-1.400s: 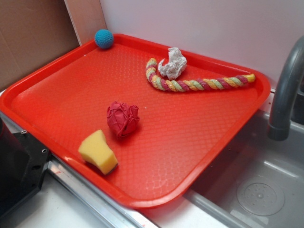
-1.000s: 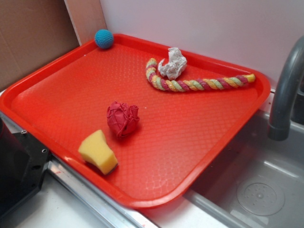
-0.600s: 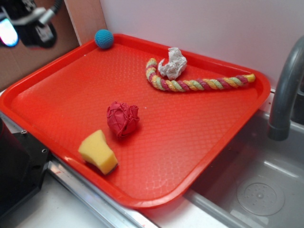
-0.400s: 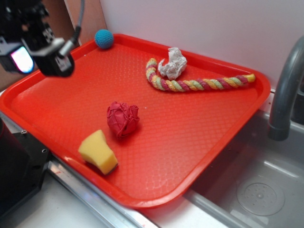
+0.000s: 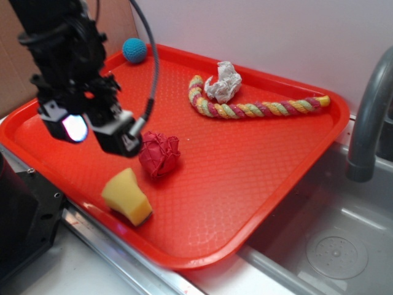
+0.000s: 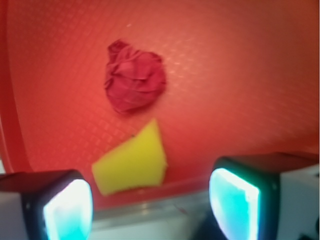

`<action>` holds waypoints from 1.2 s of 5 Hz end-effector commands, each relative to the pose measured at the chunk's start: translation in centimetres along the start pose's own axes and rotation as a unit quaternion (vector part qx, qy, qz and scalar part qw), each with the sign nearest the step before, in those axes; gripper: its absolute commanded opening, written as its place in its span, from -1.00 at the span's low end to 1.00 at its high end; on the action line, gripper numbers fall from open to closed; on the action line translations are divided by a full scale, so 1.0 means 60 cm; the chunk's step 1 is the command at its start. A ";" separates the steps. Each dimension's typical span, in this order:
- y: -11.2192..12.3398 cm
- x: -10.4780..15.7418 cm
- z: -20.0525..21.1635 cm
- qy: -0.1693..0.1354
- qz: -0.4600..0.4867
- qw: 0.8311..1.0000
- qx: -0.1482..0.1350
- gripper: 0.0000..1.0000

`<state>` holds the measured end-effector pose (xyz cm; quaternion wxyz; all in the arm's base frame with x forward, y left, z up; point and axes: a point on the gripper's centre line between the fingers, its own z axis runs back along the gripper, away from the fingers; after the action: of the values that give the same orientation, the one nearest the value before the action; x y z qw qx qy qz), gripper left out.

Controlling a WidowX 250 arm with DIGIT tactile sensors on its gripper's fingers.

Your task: Grab the green sponge.

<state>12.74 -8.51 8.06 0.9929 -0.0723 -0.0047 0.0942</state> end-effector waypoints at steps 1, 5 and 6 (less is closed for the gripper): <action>-0.029 0.016 -0.036 0.010 0.015 1.000 -0.019 1.00; -0.023 0.017 -0.024 0.009 -0.012 1.000 -0.012 1.00; -0.005 0.017 -0.044 0.001 0.002 1.000 -0.014 1.00</action>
<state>13.51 -8.80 5.18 0.9924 -0.0800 0.0047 0.0930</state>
